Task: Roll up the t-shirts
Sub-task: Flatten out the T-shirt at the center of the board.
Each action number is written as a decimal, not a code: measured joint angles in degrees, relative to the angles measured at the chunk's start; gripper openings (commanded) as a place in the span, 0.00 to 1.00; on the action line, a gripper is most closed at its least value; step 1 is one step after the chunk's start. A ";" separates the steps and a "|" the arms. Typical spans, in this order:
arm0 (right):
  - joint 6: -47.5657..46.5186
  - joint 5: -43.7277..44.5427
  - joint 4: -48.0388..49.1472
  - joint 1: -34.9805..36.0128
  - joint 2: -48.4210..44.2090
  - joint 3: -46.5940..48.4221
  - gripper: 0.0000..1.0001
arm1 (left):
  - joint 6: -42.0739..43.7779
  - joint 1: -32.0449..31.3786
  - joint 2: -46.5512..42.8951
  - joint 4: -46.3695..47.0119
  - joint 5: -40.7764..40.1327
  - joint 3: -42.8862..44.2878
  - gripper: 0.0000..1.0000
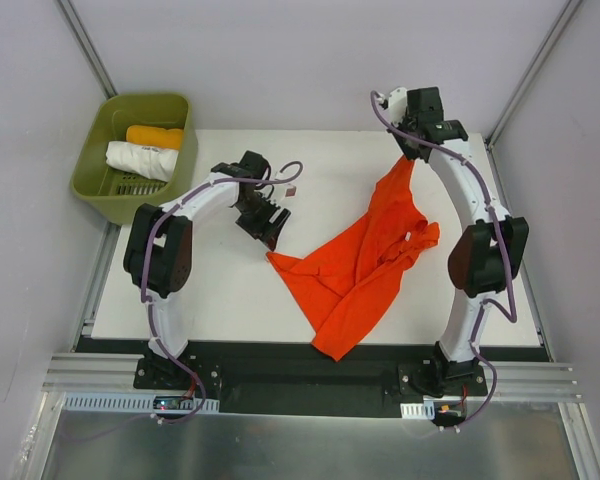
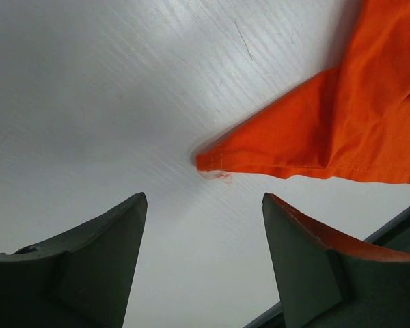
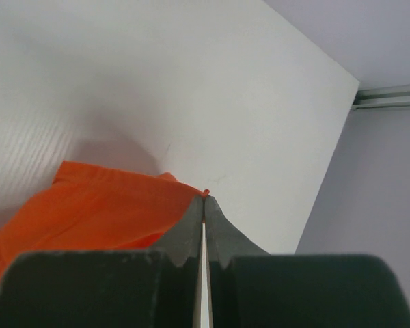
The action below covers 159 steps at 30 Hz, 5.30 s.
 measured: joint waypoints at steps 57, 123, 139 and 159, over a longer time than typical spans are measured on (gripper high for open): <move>-3.19 0.46 -6.69 -3.45 0.11 11.13 0.01 | 21.46 3.08 2.10 -10.69 1.99 19.87 0.00; -1.36 -24.72 3.74 -10.86 -57.86 7.02 0.01 | 26.23 10.40 -46.07 -11.04 -9.79 37.70 0.00; -8.13 -22.45 12.13 -10.91 -9.70 -13.49 0.01 | 29.38 14.62 13.44 -4.24 -5.18 36.00 0.00; -12.26 -7.61 22.73 -9.73 23.39 11.34 0.01 | 26.91 14.80 29.03 8.02 -9.92 48.81 0.00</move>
